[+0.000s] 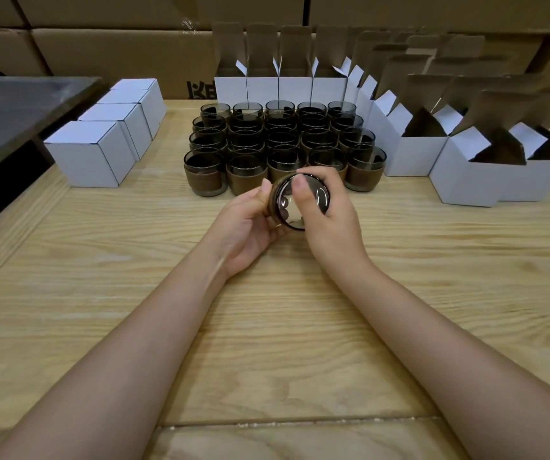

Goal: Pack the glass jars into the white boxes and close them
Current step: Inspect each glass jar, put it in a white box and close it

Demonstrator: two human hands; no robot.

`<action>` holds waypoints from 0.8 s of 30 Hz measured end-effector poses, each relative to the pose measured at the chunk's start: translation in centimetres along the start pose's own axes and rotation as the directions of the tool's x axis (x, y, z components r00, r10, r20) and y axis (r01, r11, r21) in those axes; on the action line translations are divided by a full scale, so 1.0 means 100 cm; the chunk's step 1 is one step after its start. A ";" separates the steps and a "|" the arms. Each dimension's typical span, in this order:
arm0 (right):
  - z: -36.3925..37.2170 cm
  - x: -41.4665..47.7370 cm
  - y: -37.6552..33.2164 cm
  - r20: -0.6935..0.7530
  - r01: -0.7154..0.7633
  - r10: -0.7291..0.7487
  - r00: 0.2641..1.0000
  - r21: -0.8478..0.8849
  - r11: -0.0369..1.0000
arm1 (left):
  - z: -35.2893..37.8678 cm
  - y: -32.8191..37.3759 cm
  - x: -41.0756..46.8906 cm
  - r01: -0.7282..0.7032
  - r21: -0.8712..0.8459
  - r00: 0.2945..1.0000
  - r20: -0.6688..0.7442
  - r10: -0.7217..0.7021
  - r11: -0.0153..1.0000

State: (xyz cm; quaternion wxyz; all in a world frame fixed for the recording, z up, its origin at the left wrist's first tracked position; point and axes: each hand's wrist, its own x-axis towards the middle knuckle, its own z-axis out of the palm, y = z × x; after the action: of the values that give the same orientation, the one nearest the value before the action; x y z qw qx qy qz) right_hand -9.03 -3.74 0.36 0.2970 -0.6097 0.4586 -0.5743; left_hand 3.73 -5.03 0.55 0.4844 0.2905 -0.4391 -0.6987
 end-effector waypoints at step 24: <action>0.000 0.000 -0.005 0.070 -0.101 0.088 0.994 0.204 0.974 | -0.005 0.001 -0.001 -0.036 0.045 0.998 -0.041 0.038 0.998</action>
State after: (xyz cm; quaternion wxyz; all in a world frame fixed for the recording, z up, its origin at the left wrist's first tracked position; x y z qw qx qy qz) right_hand -8.94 -3.48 0.82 0.3995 -0.5698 0.4158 -0.5855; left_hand 4.20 -5.09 0.46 0.4998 0.3076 -0.4493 -0.6735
